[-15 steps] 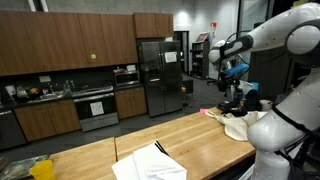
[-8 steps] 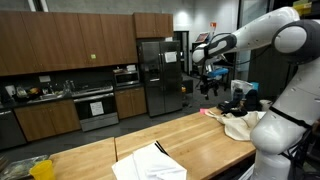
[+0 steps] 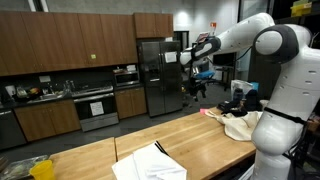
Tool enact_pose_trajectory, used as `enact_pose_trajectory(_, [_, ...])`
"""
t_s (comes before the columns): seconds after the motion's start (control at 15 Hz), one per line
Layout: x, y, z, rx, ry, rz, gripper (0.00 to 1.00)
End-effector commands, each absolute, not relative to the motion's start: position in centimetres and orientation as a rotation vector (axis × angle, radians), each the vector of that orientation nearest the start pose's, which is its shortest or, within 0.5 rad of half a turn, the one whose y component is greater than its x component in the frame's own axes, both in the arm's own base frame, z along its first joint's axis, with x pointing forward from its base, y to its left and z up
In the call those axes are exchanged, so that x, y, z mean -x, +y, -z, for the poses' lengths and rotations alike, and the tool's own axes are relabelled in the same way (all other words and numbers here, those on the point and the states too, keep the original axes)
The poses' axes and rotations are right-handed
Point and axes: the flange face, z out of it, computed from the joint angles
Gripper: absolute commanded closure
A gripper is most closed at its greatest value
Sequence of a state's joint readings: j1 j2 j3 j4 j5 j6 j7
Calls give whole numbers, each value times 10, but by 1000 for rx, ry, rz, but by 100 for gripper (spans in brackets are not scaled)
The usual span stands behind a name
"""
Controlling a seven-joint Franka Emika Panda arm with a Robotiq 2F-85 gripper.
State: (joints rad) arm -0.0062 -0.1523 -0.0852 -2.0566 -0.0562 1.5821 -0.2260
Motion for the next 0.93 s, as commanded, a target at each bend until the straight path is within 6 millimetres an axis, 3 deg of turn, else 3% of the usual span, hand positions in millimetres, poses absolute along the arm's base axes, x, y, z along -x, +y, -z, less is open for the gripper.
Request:
enact_pose_trajectory(0.0, [-471,-52,-482,3082,-227,-508,0])
enact_pose_trajectory(0.47, [-471,-50,-482,3082,-232,-510,0])
enact_pose_trajectory(0.67, [-492,-45,-443,3044,-108,-564,0])
enact_pose_trajectory(0.87, [-514,-32,-396,2889,30,-470,0])
